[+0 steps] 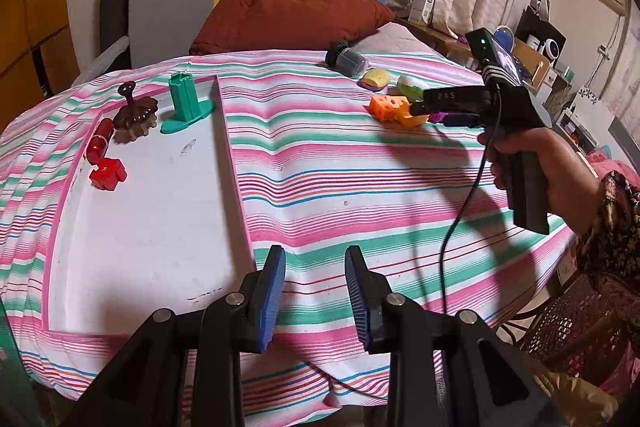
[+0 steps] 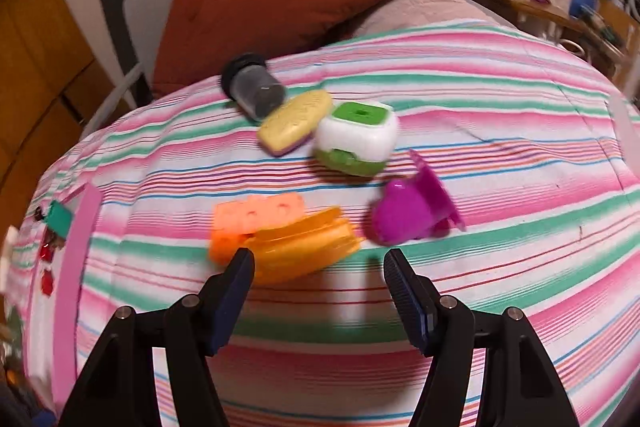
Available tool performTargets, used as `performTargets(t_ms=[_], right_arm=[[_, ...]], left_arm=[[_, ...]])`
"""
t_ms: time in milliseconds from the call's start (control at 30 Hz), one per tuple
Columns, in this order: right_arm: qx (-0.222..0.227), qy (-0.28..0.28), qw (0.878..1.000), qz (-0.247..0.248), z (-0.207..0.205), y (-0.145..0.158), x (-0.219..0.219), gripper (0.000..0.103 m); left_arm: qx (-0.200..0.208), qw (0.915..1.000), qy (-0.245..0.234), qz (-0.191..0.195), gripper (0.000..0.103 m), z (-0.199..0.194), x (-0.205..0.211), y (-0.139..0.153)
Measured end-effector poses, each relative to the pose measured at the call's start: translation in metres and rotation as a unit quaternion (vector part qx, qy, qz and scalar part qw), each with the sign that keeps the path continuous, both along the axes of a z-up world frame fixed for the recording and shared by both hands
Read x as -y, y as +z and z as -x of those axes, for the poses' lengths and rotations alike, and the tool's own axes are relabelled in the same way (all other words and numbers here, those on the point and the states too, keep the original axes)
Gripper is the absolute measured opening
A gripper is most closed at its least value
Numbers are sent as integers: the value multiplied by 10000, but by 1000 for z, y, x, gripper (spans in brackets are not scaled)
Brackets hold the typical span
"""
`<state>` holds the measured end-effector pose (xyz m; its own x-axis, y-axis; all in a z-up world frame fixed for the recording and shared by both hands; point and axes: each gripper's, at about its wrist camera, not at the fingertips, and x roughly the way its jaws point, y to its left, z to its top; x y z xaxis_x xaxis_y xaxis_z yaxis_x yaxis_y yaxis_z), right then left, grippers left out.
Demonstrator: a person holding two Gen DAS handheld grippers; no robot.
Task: Organize rigid objects
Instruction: 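Move the right tool to the yellow-orange flat piece and grasp it, then grasp the orange linked cubes with the left tool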
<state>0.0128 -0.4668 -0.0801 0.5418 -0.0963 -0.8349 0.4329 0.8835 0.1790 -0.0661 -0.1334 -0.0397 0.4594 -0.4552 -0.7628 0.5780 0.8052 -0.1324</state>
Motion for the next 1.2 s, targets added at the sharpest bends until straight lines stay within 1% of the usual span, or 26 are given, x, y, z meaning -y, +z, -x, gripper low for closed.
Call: performTargets(t_ms=[67, 133, 167, 200, 233, 300, 333, 367, 433, 500, 533, 567, 633, 700, 733, 833, 900, 933, 967, 1033, 1133, 1200], right_arm=[[-244, -160, 9994, 193, 6, 0, 10, 68], [-561, -548, 9959, 450, 19, 4, 28, 68], [-641, -741, 9942, 449, 26, 6, 37, 68], [-639, -962, 9926, 378, 34, 8, 46, 68], [-509, -1166, 9917, 192, 43, 12, 55, 68], [-89, -1222, 9922, -237, 53, 20, 63, 68], [116, -1124, 9929, -359, 53, 24, 61, 68], [230, -1014, 9938, -397, 51, 26, 58, 68], [350, -613, 9968, -373, 39, 27, 44, 68], [304, -201, 9992, -148, 25, 26, 27, 68], [253, 96, 9996, 59, 16, 25, 16, 68], [221, 244, 9992, 206, 12, 24, 10, 66], [116, 588, 9963, 620, -1, 20, -2, 55], [-87, 774, 9917, 1020, -11, 11, -7, 52], [-164, 795, 9907, 1088, -11, 6, -6, 49], [-243, 851, 9925, 838, -13, -4, 2, 41], [-307, 801, 9945, 605, -14, -12, 10, 38], [-241, 759, 9954, 542, -12, -13, 12, 33], [-266, 756, 9957, 471, -12, -11, 13, 31], [-260, 729, 9963, 376, -9, -7, 11, 30], [-395, 635, 9971, 126, -4, -6, 10, 30], [-517, 455, 9974, -230, 3, -9, 14, 30]], left_arm=[[-17, 10000, 33, 19, 30, -1, -1, 0], [-19, 10000, 57, 36, 30, -2, -2, 0], [-21, 10000, 62, 40, 30, -2, -1, 0], [-24, 10000, 61, 54, 30, -3, -2, 0], [-31, 10000, 57, 73, 30, -3, -2, -1], [-76, 9999, 58, 86, 30, -4, 0, -2], [-94, 9999, 51, 98, 30, -4, 0, -3], [-127, 9999, 33, 108, 30, -5, 1, -4], [-151, 9998, 9, 88, 30, -4, 3, -5], [-115, 9999, -10, 59, 30, -2, 4, -5], [-105, 9999, -8, 46, 30, -1, 4, -4], [-102, 9999, 0, 41, 30, -1, 4, -4], [-112, 9999, 21, 33, 30, -2, 3, -4], [-120, 9999, 25, 12, 30, -2, 3, -4], [-106, 9999, 28, -1, 30, -2, 3, -4], [-65, 10000, 25, -58, 30, -2, 5, -3], [-80, 9999, 7, -65, 30, -3, 6, -3], [-91, 9999, -16, -80, 30, -3, 9, -3], [-86, 9999, -31, -91, 30, -3, 10, -2], [-75, 9999, -82, -71, 30, -6, 15, -1], [-110, 9998, -170, -25, 30, -12, 27, 2], [-215, 9995, -220, 54, 30, -19, 37, 5]])
